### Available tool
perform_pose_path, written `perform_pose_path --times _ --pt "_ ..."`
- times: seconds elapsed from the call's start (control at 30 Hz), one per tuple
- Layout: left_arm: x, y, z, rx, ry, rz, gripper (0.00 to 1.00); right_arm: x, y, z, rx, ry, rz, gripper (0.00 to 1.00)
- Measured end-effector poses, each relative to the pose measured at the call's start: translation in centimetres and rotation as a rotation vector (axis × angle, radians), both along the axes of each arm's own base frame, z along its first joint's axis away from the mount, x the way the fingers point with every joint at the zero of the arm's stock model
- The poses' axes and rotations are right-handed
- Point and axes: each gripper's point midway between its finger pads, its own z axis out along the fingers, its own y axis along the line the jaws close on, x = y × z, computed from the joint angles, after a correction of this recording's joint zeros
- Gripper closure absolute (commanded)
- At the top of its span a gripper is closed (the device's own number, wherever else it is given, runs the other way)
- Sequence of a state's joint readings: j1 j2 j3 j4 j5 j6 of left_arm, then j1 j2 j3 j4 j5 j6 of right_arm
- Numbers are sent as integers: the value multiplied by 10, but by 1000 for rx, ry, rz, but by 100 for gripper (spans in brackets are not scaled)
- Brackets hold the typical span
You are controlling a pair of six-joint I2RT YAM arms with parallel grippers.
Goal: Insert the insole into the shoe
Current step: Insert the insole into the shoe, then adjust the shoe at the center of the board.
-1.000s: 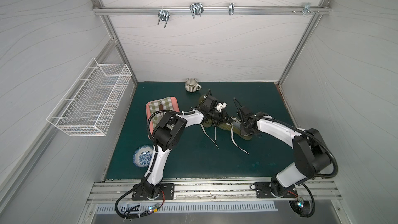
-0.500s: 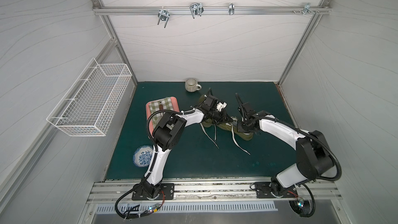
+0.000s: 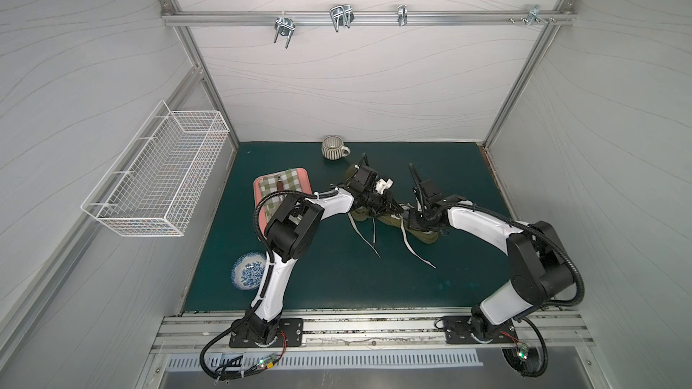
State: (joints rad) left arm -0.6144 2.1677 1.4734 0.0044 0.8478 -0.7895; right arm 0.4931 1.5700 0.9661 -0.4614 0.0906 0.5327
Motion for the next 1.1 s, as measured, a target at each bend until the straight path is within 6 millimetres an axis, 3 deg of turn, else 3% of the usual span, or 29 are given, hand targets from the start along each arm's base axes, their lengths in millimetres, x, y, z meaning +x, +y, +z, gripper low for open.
perform_pose_path --times 0.1,0.23,0.37,0.47,0.67,0.77,0.83,0.9,1.1 --pt "0 0 0 0 0 -1 100 9 -4 -2 4 -14 -22 100" --pt "1 1 0 1 -2 0 100 15 -6 -28 -12 28 -34 100" --pt "0 3 0 23 -5 -13 100 18 -4 -21 -19 2 -16 100" --pt "1 4 3 38 -19 -27 100 8 -5 -8 -71 -21 33 98" --pt "-1 6 4 60 -24 -44 100 -4 -16 44 -146 -117 96 77" --pt "-1 6 4 63 -28 -47 100 -1 -22 56 -192 -142 112 54" --pt "-1 7 4 63 -31 -49 100 -1 -27 54 -228 -132 134 41" --pt "-1 7 4 65 -29 -50 100 -1 -29 49 -255 -108 154 34" --pt "0 8 7 68 -31 -51 100 3 -28 25 -306 -39 218 32"
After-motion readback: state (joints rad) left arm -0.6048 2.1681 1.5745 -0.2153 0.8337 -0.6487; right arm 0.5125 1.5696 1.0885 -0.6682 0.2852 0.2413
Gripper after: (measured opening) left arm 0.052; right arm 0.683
